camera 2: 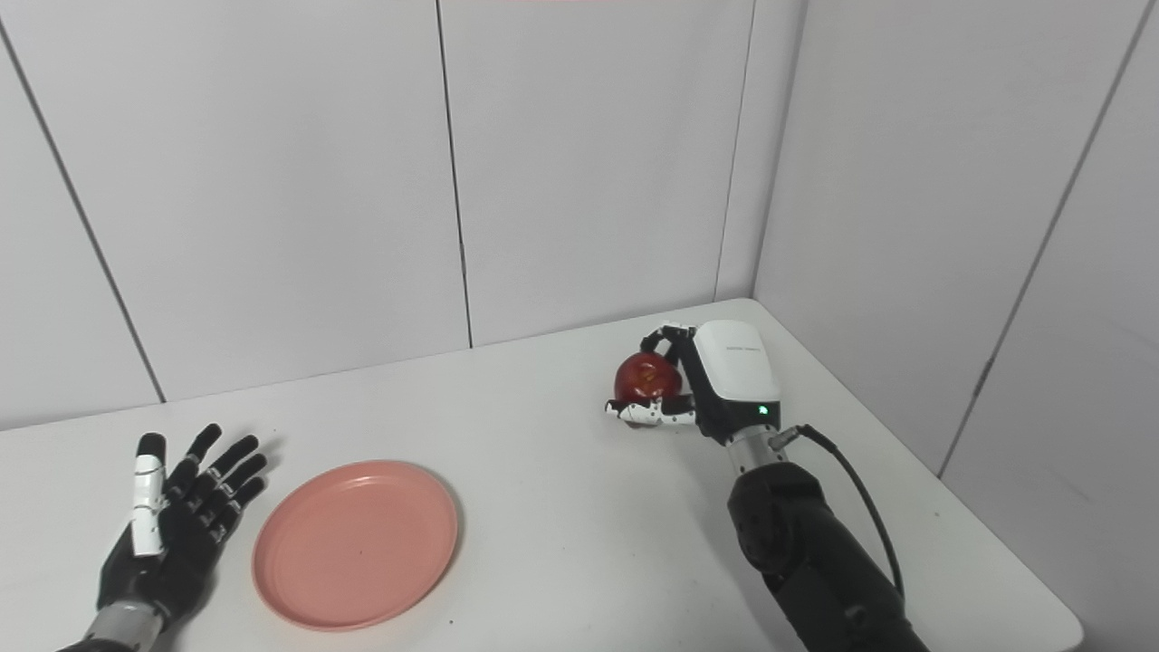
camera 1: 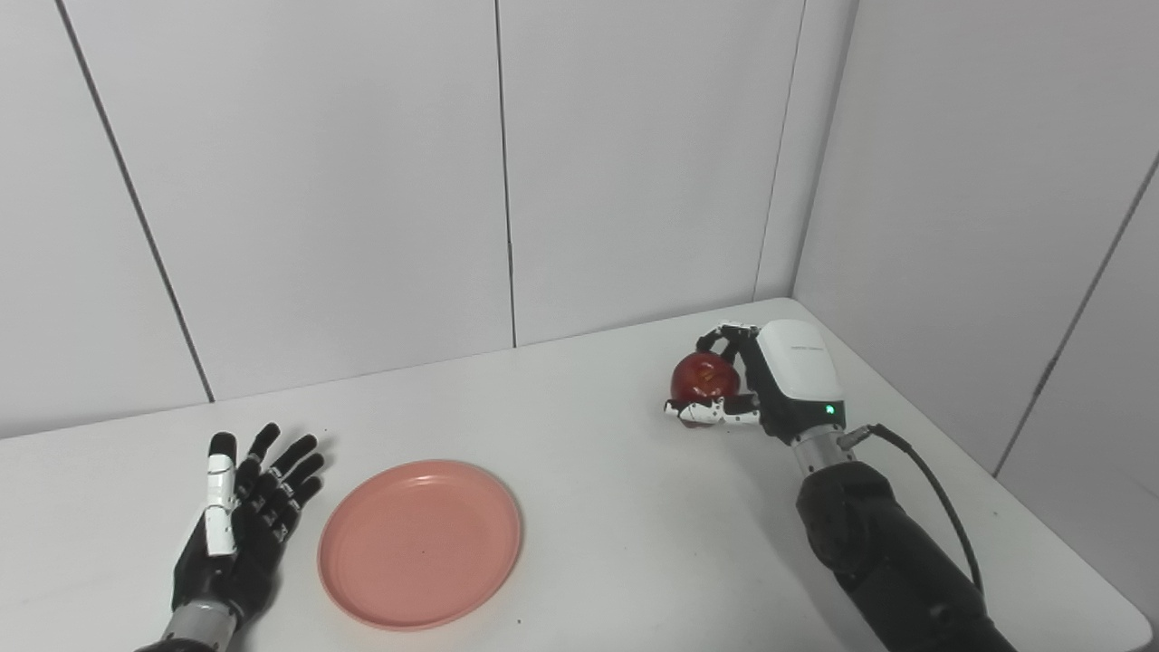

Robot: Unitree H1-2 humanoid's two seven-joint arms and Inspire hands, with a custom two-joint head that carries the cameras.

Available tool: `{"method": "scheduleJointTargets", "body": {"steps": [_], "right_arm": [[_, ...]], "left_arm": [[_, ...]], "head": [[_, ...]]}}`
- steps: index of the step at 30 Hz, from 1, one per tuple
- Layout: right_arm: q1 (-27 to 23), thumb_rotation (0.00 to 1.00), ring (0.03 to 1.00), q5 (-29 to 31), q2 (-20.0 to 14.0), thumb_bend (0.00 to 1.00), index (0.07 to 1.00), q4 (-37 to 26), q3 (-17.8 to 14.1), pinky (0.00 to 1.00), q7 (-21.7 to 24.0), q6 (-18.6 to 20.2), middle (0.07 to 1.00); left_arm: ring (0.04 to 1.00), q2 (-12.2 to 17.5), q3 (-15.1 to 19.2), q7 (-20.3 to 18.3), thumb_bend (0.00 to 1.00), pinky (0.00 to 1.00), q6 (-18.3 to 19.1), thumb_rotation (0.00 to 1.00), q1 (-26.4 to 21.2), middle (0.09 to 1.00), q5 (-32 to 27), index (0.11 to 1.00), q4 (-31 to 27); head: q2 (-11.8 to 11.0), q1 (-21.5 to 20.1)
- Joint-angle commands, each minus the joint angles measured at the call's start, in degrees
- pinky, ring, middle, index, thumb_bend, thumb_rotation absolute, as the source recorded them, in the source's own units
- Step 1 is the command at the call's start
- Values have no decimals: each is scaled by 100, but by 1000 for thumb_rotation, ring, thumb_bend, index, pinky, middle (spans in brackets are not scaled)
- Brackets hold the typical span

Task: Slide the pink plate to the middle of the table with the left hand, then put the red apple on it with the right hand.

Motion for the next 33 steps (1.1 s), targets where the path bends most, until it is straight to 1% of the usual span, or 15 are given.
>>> {"method": "scheduleJointTargets", "body": {"steps": [1,6,8,15,16,18,23,27,33], "right_arm": [[-352,160,165,10,-123,496,480,-290,-44,113,-21,-286,250],[-425,162,152,53,-79,496,479,-623,-26,101,201,-223,235],[-453,160,161,51,-56,497,483,-700,-24,108,258,-224,246],[-539,160,179,-55,-43,497,485,-842,36,126,434,-218,266],[-552,161,180,-47,-38,497,485,-842,43,127,460,-229,267],[-571,161,179,-14,-26,497,484,-807,47,127,490,-266,266],[-600,158,176,41,-12,497,484,-746,78,124,601,-322,263],[-614,158,194,62,-9,498,485,-845,128,139,791,-273,285],[-621,161,209,126,22,497,485,-1033,194,151,1060,-265,299]], "left_arm": [[880,-69,-68,180,653,927,526,991,259,856,136,947,154],[870,-108,-112,226,645,892,561,999,293,852,153,945,76],[860,-130,-117,260,640,890,564,1000,304,842,161,943,57],[855,-211,-150,358,659,870,639,999,333,836,216,939,-66],[858,-223,-153,377,666,871,649,997,332,835,234,935,-71],[857,-244,-169,415,671,864,671,995,330,832,266,930,-86],[858,-306,-191,451,679,874,669,987,325,830,318,923,-85],[859,-376,-206,489,682,874,676,983,326,823,366,919,-109],[856,-455,-257,527,680,869,626,986,334,819,445,914,-112]], "head": [[9,59],[36,189],[52,261],[85,528],[95,649],[102,763],[112,942],[128,1174],[135,1405]]}}
